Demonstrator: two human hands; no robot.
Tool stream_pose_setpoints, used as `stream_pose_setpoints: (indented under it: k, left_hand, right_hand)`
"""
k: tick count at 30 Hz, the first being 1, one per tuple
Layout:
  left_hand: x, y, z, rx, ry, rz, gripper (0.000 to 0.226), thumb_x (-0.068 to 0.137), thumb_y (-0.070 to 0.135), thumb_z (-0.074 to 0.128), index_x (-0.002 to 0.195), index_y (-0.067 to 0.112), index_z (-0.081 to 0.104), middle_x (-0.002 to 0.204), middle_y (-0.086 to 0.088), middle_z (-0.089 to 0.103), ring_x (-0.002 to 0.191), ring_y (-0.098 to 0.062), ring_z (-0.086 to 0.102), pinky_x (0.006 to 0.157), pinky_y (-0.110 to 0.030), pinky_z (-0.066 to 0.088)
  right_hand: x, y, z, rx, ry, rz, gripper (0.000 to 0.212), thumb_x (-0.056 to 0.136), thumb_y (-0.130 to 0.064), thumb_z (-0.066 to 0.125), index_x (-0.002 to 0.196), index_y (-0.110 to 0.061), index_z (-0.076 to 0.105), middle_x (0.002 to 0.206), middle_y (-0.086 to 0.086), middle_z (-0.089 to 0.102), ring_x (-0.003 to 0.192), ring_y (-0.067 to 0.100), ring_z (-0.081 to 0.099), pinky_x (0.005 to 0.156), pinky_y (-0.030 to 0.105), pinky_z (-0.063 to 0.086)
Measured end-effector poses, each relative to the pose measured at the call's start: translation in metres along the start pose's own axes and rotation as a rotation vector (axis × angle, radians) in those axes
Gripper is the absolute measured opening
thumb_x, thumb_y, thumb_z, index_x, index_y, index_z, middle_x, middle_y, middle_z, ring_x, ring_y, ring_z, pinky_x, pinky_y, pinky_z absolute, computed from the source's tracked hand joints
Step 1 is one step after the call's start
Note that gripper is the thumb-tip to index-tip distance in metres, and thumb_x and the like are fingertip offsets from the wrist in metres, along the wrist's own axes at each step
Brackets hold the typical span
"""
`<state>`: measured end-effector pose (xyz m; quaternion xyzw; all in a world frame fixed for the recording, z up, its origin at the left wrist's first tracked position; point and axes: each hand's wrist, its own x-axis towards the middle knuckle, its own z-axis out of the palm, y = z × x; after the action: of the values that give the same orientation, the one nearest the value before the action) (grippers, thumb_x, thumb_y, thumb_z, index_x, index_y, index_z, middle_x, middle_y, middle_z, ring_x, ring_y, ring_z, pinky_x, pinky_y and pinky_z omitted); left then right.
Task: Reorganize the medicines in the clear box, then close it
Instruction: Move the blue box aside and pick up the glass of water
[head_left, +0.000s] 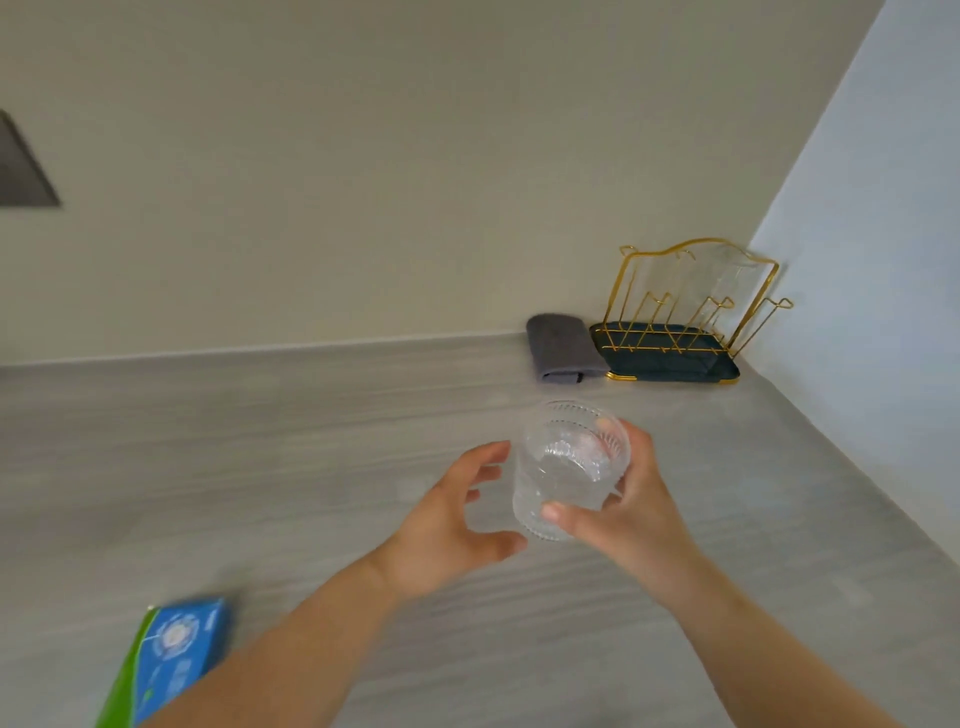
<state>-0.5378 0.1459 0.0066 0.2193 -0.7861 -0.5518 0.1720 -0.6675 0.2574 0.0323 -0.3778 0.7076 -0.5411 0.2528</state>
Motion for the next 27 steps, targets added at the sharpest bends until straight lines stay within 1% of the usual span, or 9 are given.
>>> stream_pose_setpoints:
  k: [3, 5, 9, 11, 13, 16, 19, 22, 27]
  left_hand:
    - [-0.034, -0.008, -0.033, 0.032, 0.074, 0.007, 0.069, 0.068, 0.001, 0.072, 0.108, 0.043, 0.034, 0.106, 0.025, 0.049, 0.101, 0.015, 0.046, 0.084, 0.002, 0.033]
    - [-0.057, -0.015, -0.056, 0.052, 0.143, -0.014, 0.066, 0.069, -0.002, 0.070, 0.112, 0.036, 0.039, 0.099, 0.026, 0.051, 0.093, 0.016, 0.048, 0.080, 0.004, 0.034]
    - [-0.099, -0.031, -0.094, 0.133, 0.216, -0.065, 0.064, 0.069, -0.002, 0.069, 0.117, 0.031, 0.042, 0.093, 0.027, 0.053, 0.085, 0.017, 0.051, 0.076, 0.006, 0.034]
    - [-0.116, -0.037, -0.107, 0.150, 0.228, -0.084, 0.068, 0.068, -0.003, 0.068, 0.116, 0.038, 0.041, 0.092, 0.025, 0.054, 0.081, 0.019, 0.054, 0.075, 0.006, 0.035]
    - [-0.130, -0.042, -0.115, 0.171, 0.226, -0.105, 0.077, 0.069, 0.000, 0.069, 0.107, 0.054, 0.030, 0.098, 0.020, 0.058, 0.088, 0.010, 0.057, 0.082, -0.001, 0.039]
    - [-0.145, -0.050, -0.121, 0.206, 0.209, -0.144, 0.076, 0.070, 0.005, 0.069, 0.108, 0.055, 0.025, 0.112, 0.007, 0.059, 0.101, -0.009, 0.059, 0.093, -0.020, 0.043]
    - [-0.156, -0.059, -0.118, 0.223, 0.145, -0.180, 0.075, 0.072, 0.008, 0.067, 0.121, 0.046, 0.024, 0.114, 0.009, 0.056, 0.102, -0.007, 0.057, 0.094, -0.020, 0.042]
    - [-0.161, -0.068, -0.115, 0.248, 0.109, -0.208, 0.076, 0.073, 0.012, 0.067, 0.130, 0.039, 0.025, 0.108, 0.014, 0.057, 0.102, -0.004, 0.056, 0.094, -0.022, 0.043]
    - [-0.164, -0.079, -0.109, 0.254, 0.107, -0.266, 0.075, 0.071, 0.013, 0.066, 0.129, 0.042, 0.027, 0.113, 0.007, 0.062, 0.105, -0.007, 0.056, 0.094, -0.031, 0.047]
  right_hand:
    - [-0.011, -0.012, 0.046, 0.015, -0.130, -0.045, 0.069, 0.047, -0.021, 0.074, 0.097, -0.049, 0.035, 0.101, -0.024, 0.047, 0.088, -0.024, 0.048, 0.068, -0.003, 0.041]
    - [-0.016, -0.016, 0.076, 0.025, -0.195, -0.053, 0.070, 0.047, -0.021, 0.073, 0.098, -0.048, 0.034, 0.103, -0.024, 0.046, 0.088, -0.026, 0.046, 0.069, -0.006, 0.038]
    - [-0.026, -0.021, 0.129, 0.045, -0.302, -0.048, 0.071, 0.047, -0.021, 0.073, 0.099, -0.048, 0.032, 0.105, -0.023, 0.045, 0.089, -0.028, 0.044, 0.073, -0.006, 0.038]
    - [-0.033, -0.022, 0.149, 0.042, -0.353, -0.043, 0.072, 0.047, -0.022, 0.072, 0.099, -0.048, 0.031, 0.106, -0.023, 0.044, 0.091, -0.028, 0.044, 0.074, -0.005, 0.039]
    - [-0.041, -0.021, 0.166, 0.039, -0.383, -0.039, 0.071, 0.047, -0.020, 0.072, 0.099, -0.047, 0.031, 0.106, -0.024, 0.043, 0.090, -0.028, 0.044, 0.072, -0.005, 0.039]
    - [-0.052, -0.017, 0.181, 0.048, -0.386, -0.011, 0.070, 0.046, -0.018, 0.071, 0.097, -0.045, 0.032, 0.105, -0.024, 0.041, 0.087, -0.031, 0.043, 0.070, -0.006, 0.037]
    - [-0.063, -0.008, 0.188, 0.020, -0.391, 0.006, 0.074, 0.051, -0.012, 0.076, 0.098, -0.045, 0.030, 0.106, -0.025, 0.039, 0.089, -0.030, 0.042, 0.070, -0.008, 0.034]
    - [-0.071, 0.005, 0.191, 0.001, -0.378, 0.038, 0.079, 0.059, 0.001, 0.076, 0.104, -0.040, 0.026, 0.105, -0.025, 0.038, 0.095, -0.017, 0.043, 0.070, -0.008, 0.033]
    - [-0.080, 0.017, 0.196, -0.011, -0.346, 0.071, 0.083, 0.060, 0.004, 0.075, 0.113, -0.031, 0.022, 0.105, -0.024, 0.036, 0.098, -0.009, 0.041, 0.072, -0.010, 0.032]
